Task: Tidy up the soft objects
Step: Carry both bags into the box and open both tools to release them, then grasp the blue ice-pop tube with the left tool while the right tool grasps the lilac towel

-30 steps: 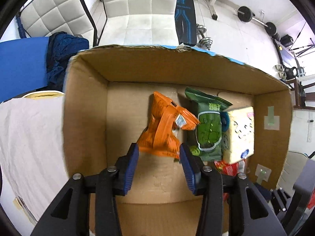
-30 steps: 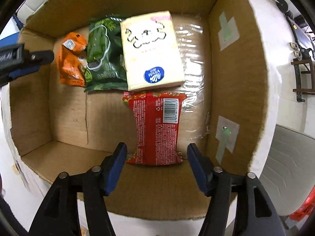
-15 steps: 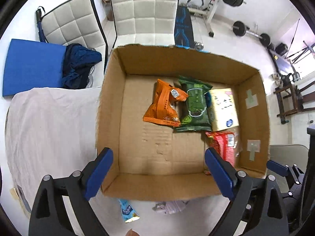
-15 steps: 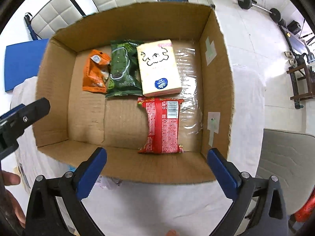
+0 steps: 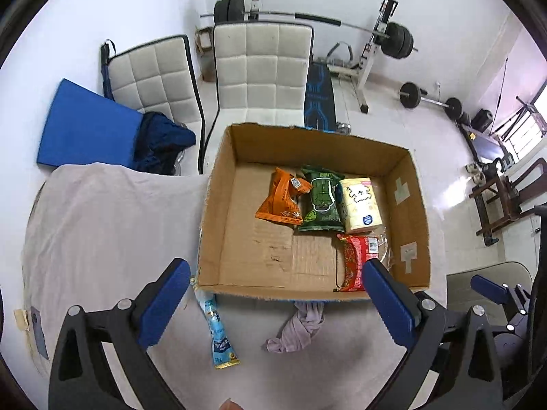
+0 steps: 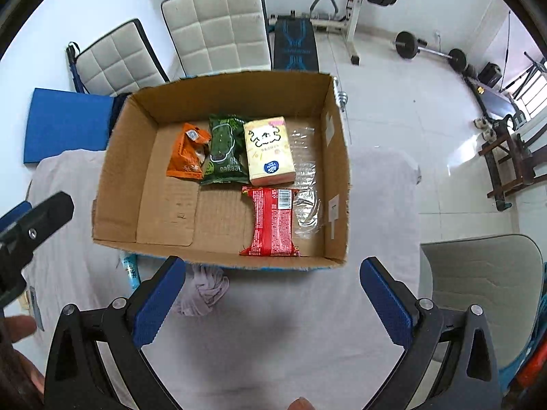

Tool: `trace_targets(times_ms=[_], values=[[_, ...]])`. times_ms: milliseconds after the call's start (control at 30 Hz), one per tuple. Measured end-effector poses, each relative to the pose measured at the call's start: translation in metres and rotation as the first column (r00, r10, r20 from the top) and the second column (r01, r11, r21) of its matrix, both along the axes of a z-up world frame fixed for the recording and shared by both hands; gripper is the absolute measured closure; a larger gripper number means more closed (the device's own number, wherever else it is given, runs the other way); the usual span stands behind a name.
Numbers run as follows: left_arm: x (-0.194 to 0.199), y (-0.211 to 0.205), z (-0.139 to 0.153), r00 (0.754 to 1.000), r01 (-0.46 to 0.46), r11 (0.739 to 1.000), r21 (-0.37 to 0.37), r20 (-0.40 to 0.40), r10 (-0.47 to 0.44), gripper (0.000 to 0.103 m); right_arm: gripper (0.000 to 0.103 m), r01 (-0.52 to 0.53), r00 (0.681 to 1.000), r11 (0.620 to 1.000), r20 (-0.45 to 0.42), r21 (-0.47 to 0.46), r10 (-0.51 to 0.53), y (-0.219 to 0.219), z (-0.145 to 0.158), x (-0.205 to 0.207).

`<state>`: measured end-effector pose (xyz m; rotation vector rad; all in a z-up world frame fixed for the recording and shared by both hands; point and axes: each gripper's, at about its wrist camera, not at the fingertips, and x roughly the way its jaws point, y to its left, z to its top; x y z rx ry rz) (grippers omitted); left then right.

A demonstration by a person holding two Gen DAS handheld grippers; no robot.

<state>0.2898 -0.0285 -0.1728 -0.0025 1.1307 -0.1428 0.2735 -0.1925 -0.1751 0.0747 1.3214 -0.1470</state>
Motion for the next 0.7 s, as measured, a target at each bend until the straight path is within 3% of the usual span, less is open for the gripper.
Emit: trace_targets(times_ms=[200, 367, 500, 700], values=[[-0.021, 0.003, 0.013, 0.999, -0.007, 1.000, 0.007, 0.044, 0.006, 0.000, 0.000, -0.002, 0.999, 1.000, 0.053, 0.004, 0.002, 0.003, 0.024, -0.017], [-0.028, 0.020, 0.004, 0.998, -0.052, 0.999, 0.007, 0.035, 0.051, 0.000, 0.000, 0.000, 0.999, 0.999, 0.045, 0.036, -0.001, 0.009, 0.019, -0.024], [-0.037, 0.048, -0.023, 0.993, -0.114, 0.993, 0.021, -0.022, 0.115, 0.000, 0.000, -0.013, 0.999, 0.997, -0.039, 0.081, 0.016, 0.024, -0.017, -0.030], [-0.051, 0.091, -0.095, 0.958, -0.219, 0.974, 0.063, -0.174, 0.227, 0.000, 0.000, 0.088, 0.973, 0.972, -0.226, 0.217, -0.038, 0.047, -0.113, -0.036]])
